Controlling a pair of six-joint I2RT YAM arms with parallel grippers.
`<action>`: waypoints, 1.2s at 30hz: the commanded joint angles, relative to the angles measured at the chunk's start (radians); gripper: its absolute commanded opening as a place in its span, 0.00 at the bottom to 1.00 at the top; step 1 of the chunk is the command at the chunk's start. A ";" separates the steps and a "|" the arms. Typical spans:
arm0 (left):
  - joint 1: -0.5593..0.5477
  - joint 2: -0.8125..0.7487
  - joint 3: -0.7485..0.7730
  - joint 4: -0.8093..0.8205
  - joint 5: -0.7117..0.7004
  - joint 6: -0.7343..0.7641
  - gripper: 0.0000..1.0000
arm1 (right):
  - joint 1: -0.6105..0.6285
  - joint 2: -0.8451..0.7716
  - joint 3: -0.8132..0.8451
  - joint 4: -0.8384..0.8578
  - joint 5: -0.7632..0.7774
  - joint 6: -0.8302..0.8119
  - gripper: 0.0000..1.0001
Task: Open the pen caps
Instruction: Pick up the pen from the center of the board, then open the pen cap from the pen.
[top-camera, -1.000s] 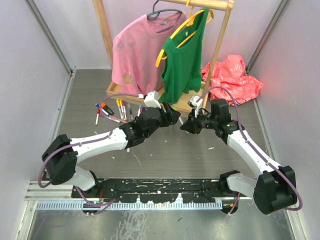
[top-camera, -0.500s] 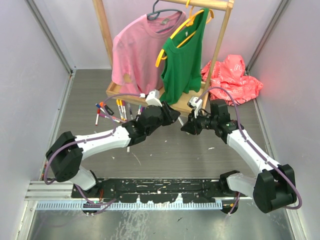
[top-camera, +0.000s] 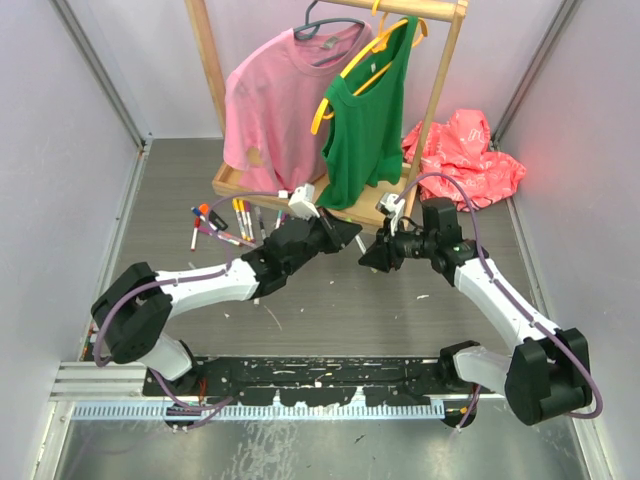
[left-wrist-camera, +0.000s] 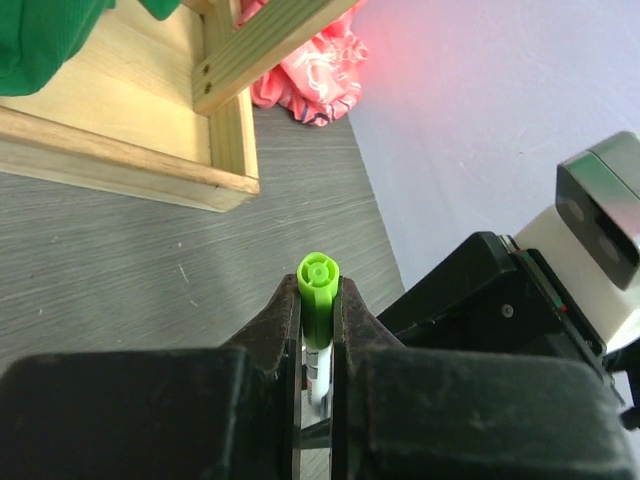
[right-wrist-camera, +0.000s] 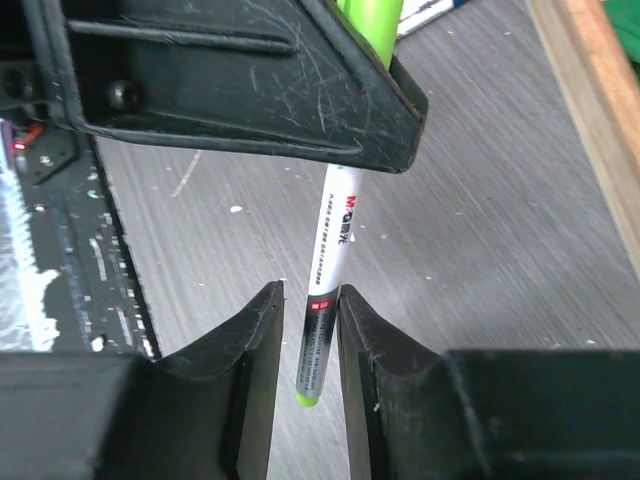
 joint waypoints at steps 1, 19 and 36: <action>0.005 -0.005 -0.058 0.257 0.064 0.038 0.00 | -0.025 0.007 0.032 0.089 -0.204 0.081 0.35; 0.006 0.039 -0.116 0.468 0.141 0.088 0.00 | -0.066 0.033 0.028 0.133 -0.229 0.160 0.46; 0.084 0.038 -0.140 0.628 0.042 0.094 0.00 | -0.072 0.091 0.063 0.008 -0.281 0.076 0.01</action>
